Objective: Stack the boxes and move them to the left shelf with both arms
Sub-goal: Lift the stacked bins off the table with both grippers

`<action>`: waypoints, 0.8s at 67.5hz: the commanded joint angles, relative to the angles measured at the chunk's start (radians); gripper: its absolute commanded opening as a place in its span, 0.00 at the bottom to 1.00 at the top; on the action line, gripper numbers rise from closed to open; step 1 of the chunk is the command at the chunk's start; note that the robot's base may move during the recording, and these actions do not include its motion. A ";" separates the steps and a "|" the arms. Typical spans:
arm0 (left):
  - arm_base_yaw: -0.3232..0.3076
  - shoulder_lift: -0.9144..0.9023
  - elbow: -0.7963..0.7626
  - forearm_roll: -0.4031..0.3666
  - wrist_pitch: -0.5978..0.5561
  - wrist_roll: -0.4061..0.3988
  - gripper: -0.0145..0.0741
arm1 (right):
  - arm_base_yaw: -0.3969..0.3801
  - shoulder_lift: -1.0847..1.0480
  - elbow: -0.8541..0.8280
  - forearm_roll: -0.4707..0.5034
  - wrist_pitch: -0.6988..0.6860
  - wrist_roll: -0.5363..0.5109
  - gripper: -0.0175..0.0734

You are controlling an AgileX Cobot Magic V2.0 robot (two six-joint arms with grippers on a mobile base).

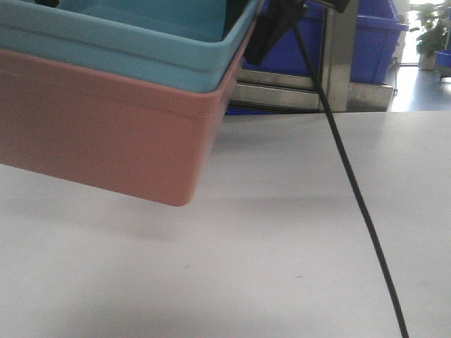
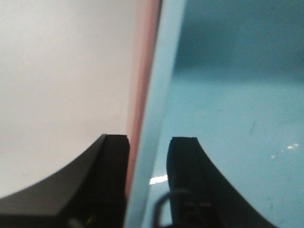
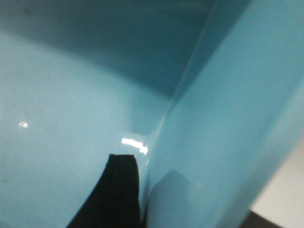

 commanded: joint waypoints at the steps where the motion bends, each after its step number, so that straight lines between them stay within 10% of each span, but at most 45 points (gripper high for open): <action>1: -0.013 -0.092 -0.036 -0.162 0.106 0.117 0.16 | -0.001 -0.053 -0.029 -0.079 -0.100 -0.048 0.25; 54: -0.106 -0.263 0.293 -0.185 -0.232 0.056 0.16 | 0.000 -0.245 0.032 -0.248 -0.004 -0.047 0.26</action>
